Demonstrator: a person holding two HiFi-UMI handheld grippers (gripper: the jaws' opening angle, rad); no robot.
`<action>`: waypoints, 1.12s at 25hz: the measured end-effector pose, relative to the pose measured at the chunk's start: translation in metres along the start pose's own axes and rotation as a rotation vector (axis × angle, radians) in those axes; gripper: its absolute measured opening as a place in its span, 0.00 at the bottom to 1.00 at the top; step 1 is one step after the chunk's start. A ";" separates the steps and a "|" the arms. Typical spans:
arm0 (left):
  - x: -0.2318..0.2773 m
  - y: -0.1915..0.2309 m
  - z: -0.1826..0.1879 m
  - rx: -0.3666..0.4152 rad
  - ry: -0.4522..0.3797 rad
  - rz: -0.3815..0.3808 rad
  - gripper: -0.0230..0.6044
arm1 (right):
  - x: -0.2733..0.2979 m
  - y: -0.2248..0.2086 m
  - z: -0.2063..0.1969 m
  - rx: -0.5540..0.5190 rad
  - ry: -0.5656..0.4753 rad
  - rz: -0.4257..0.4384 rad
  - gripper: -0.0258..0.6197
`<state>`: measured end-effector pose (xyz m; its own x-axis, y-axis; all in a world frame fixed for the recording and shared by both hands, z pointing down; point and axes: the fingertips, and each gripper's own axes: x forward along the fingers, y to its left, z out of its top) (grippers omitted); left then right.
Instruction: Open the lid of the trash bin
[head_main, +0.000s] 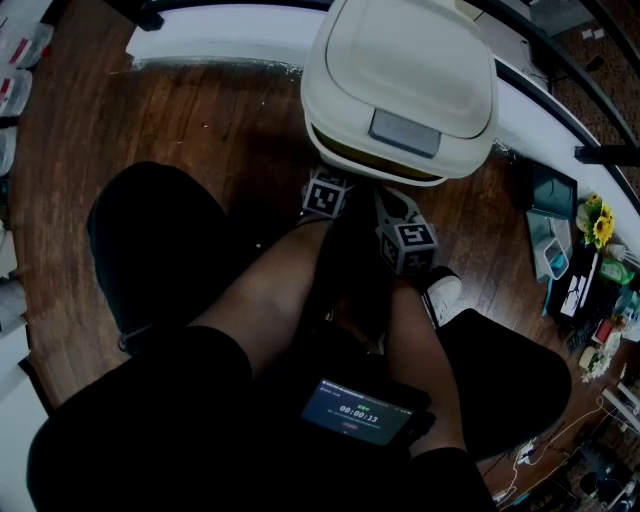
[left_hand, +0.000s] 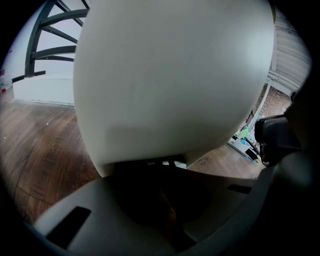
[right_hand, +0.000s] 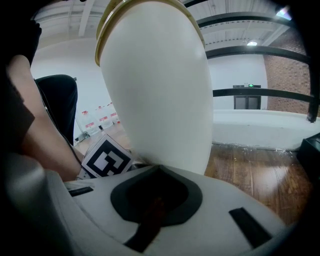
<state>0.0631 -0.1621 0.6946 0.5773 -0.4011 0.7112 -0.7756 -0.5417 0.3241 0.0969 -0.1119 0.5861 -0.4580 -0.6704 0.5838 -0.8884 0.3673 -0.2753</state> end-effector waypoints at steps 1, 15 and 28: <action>-0.001 -0.001 0.000 0.001 -0.005 -0.004 0.09 | 0.000 0.001 0.000 0.001 -0.003 0.001 0.08; -0.036 -0.026 0.010 0.050 -0.101 -0.098 0.10 | -0.014 0.022 0.011 -0.017 -0.055 0.035 0.08; -0.145 -0.058 0.026 0.220 -0.270 -0.110 0.10 | -0.059 0.072 0.037 -0.139 -0.141 0.053 0.08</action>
<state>0.0309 -0.0913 0.5562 0.7240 -0.4961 0.4793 -0.6482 -0.7269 0.2268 0.0590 -0.0697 0.5029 -0.5127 -0.7278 0.4555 -0.8545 0.4838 -0.1890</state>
